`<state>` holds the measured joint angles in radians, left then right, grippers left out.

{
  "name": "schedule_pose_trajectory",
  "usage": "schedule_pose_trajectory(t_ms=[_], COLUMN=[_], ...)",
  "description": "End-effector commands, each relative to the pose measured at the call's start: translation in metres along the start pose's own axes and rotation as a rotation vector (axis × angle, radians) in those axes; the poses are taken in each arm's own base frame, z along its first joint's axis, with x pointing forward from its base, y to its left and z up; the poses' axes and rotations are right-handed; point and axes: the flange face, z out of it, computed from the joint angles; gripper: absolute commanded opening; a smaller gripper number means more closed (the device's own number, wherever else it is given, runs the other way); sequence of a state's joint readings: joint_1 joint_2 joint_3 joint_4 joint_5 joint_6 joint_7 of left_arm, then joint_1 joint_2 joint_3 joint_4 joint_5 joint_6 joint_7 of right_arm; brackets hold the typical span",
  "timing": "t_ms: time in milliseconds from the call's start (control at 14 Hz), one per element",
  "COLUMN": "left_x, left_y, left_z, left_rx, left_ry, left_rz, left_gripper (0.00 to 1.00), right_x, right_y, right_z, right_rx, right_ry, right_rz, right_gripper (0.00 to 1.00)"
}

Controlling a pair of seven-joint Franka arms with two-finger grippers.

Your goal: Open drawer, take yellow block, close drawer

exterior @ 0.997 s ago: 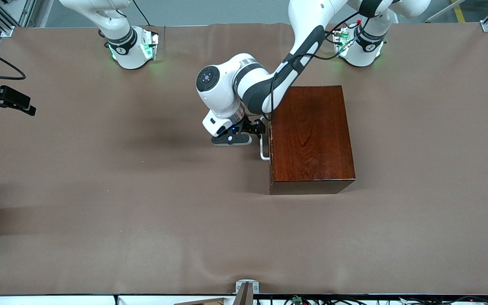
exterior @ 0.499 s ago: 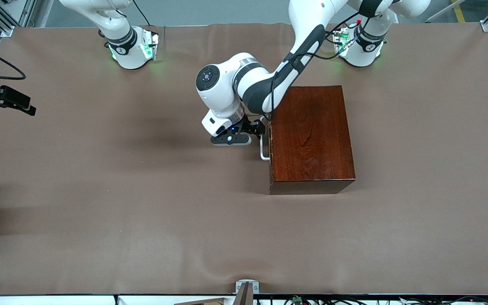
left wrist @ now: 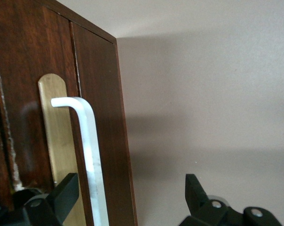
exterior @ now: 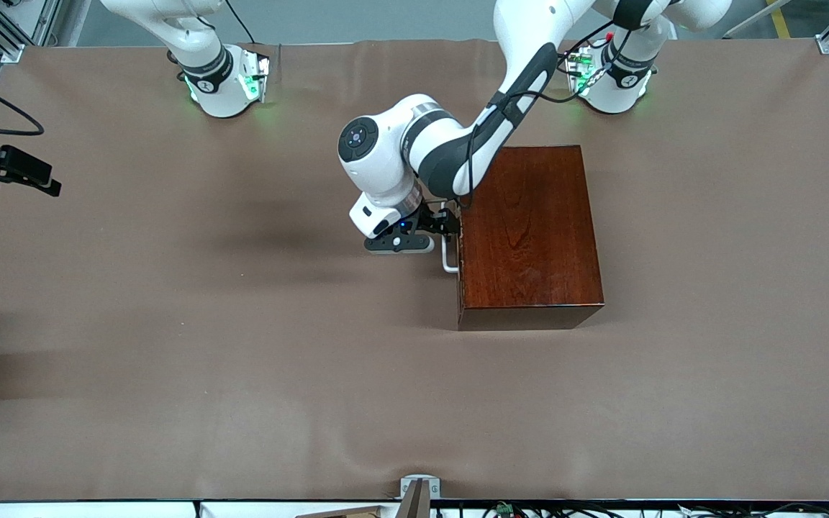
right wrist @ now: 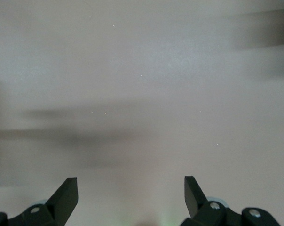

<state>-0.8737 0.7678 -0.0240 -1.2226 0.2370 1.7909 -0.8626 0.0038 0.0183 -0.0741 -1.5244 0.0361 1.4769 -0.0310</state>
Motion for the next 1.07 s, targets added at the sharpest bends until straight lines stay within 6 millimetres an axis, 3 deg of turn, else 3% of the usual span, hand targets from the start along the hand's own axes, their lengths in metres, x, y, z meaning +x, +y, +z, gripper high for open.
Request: schedule_pose_trajectory(t_ms=[0,142,997], left_x=[-0.002,-0.003,-0.008], left_y=[0.004,0.006,0.031], left_z=[0.009,0.015,-0.003], left_rx=[0.018,0.022,-0.162], left_ry=[-0.005,-0.009,-0.002], left_rz=[0.023,0.025,-0.016], left_gripper=[1.0,1.0,1.0], right_x=[-0.001,-0.001,-0.002], right_y=[0.0,0.0,-0.001], right_z=[-0.005,-0.005,-0.004], right_rx=[-0.005,-0.005,-0.005], right_ry=[0.0,0.0,-0.007], right_rz=[0.008,0.008,0.007], right_gripper=[1.0,1.0,1.0])
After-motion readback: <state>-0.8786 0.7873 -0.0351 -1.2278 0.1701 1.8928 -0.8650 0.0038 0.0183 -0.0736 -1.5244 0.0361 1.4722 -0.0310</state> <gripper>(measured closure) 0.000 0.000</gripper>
